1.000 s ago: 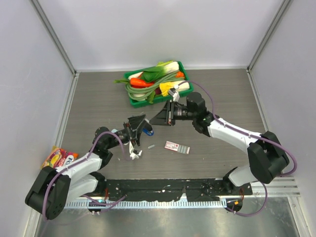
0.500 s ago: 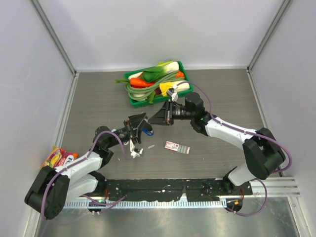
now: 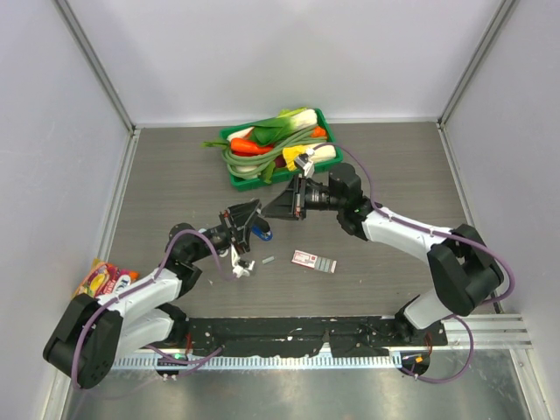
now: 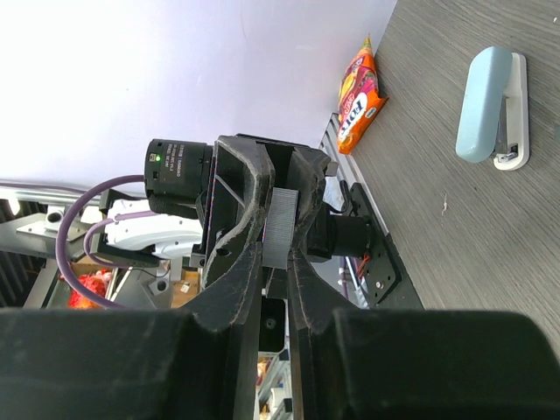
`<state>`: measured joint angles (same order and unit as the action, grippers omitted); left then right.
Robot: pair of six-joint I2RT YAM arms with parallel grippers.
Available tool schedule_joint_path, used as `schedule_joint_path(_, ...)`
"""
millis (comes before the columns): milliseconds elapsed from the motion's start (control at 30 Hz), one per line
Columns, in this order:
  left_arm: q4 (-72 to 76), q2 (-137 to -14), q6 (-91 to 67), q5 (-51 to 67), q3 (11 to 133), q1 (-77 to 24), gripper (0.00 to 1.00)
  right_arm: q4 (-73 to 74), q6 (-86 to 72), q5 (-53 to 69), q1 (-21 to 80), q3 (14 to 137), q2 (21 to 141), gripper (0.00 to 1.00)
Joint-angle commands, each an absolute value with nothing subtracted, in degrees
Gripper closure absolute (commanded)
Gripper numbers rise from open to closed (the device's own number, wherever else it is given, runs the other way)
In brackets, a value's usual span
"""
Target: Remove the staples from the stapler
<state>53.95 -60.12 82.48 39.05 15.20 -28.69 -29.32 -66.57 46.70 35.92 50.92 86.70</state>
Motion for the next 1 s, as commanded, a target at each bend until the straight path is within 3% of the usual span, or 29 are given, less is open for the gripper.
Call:
schedule_joint_path(0, 58.2, -58.7, 80.4, 38.9, 16.7, -29.3, 0.8, -32.3, -67.0, 47.0, 35.9, 51.3, 87.5, 0.9)
schedule_joint_path(133, 54.9, -57.3, 79.2, 37.7, 17.3, -29.4, 0.8, -30.4, -65.1, 46.5, 35.9, 51.7, 87.7, 0.79)
schedule_joint_path(267, 42.2, -54.3, 78.3, 35.8, 19.2, -29.4, 0.76, -24.7, -59.9, 45.3, 35.7, 53.9, 87.9, 0.57)
schedule_joint_path(367, 31.4, -51.8, 76.2, 33.8, 21.5, -29.6, 0.72, -16.1, -52.5, 43.0, 34.5, 57.0, 87.3, 0.46)
schedule_joint_path(533, 2.2, -51.1, 65.7, 28.4, 35.5, -30.2, 0.71, -5.9, -43.5, 36.0, 28.6, 59.6, 82.0, 0.39)
schedule_joint_path(667, -30.3, -59.8, 58.2, 24.8, 51.9, -30.1, 0.72, 3.7, -32.2, 27.8, 27.8, 62.1, 78.3, 0.38)
schedule_joint_path(733, -37.3, -64.5, 53.0, 25.7, 59.7, -30.1, 0.74, 4.0, -29.4, 26.6, 27.8, 61.4, 77.0, 0.38)
schedule_joint_path(833, -41.7, -63.9, 47.0, 29.9, 60.7, -30.1, 0.85, 4.2, -27.5, 26.2, 27.9, 60.5, 77.2, 0.38)
schedule_joint_path(867, -41.2, -63.0, 46.3, 30.8, 59.6, -30.1, 1.0, 4.8, -27.0, 25.9, 27.9, 60.6, 77.3, 0.38)
schedule_joint_path(967, -43.4, -61.9, 44.7, 30.6, 57.3, -30.4, 1.0, 8.2, -24.3, 24.0, 28.1, 60.6, 77.4, 0.38)
